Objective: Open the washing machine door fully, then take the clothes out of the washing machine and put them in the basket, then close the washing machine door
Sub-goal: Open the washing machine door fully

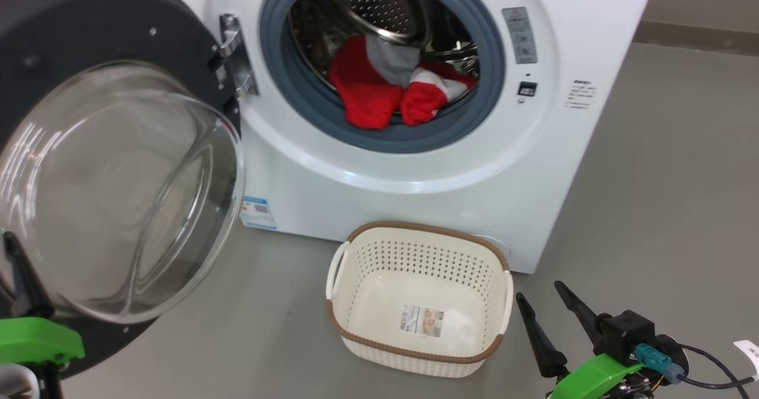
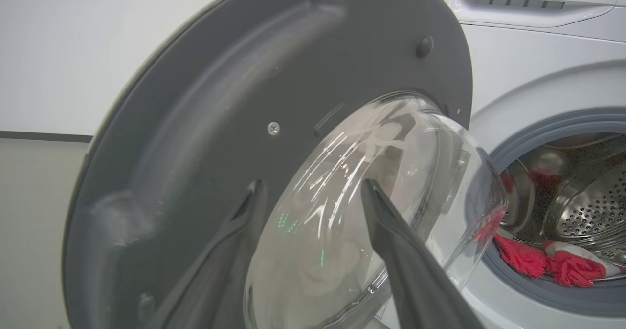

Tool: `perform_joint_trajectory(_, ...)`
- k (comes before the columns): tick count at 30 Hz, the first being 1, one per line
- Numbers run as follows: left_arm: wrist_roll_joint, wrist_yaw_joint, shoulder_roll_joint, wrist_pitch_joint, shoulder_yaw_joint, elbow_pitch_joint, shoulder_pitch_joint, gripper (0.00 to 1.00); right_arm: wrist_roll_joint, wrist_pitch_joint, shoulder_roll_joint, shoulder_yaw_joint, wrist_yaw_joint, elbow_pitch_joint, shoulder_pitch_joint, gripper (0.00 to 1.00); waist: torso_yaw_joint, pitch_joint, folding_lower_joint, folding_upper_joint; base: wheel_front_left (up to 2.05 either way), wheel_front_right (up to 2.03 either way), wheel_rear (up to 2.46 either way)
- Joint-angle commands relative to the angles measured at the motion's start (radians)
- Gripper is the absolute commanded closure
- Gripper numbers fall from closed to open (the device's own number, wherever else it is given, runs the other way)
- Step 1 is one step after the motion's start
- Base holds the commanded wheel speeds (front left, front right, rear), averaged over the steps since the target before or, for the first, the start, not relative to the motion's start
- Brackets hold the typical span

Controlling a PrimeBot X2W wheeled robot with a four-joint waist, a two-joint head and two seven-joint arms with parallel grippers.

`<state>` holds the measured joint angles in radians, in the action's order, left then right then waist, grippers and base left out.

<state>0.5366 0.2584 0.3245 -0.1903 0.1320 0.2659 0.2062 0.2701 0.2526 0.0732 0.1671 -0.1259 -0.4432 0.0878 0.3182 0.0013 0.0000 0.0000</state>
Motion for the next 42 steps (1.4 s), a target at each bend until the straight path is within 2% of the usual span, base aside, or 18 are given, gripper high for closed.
perform_joint_trajectory(1,-0.011,0.007,0.034,0.006,0.032,-0.052,0.008,0.0,-0.009,0.009,-0.001,0.011,-0.005,0.031,0.008,0.0,-0.027,-0.022,0.0,0.0,0.0,0.0,0.0)
perform_joint_trajectory(6,0.009,-0.007,0.02,0.026,0.021,-0.171,-0.039,0.0,0.013,0.009,-0.011,-0.02,-0.005,0.063,-0.002,0.0,-0.078,-0.038,0.0,0.0,0.0,0.0,0.0)
perform_joint_trajectory(19,0.026,-0.058,-0.038,0.035,-0.074,-0.339,-0.1,0.0,-0.011,0.009,-0.017,-0.046,-0.005,0.146,0.016,0.0,-0.217,-0.04,0.0,0.0,0.0,0.0,0.0)
perform_joint_trajectory(28,0.011,-0.104,-0.054,0.038,-0.161,-0.346,-0.128,0.0,-0.024,0.009,-0.009,-0.074,-0.005,0.188,0.005,0.0,-0.297,-0.037,0.0,0.0,0.0,0.0,0.0)
perform_joint_trajectory(35,-0.003,-0.158,-0.054,-0.018,-0.197,-0.3,-0.167,0.0,-0.035,0.009,-0.007,-0.087,-0.005,0.216,-0.004,0.0,-0.356,-0.036,0.0,0.0,0.0,0.0,0.0)
perform_joint_trajectory(42,-0.042,-0.179,-0.061,-0.049,-0.232,-0.246,-0.222,0.0,-0.033,0.009,0.007,-0.086,-0.005,0.24,-0.015,0.0,-0.393,-0.038,0.0,0.0,0.0,0.0,0.0)
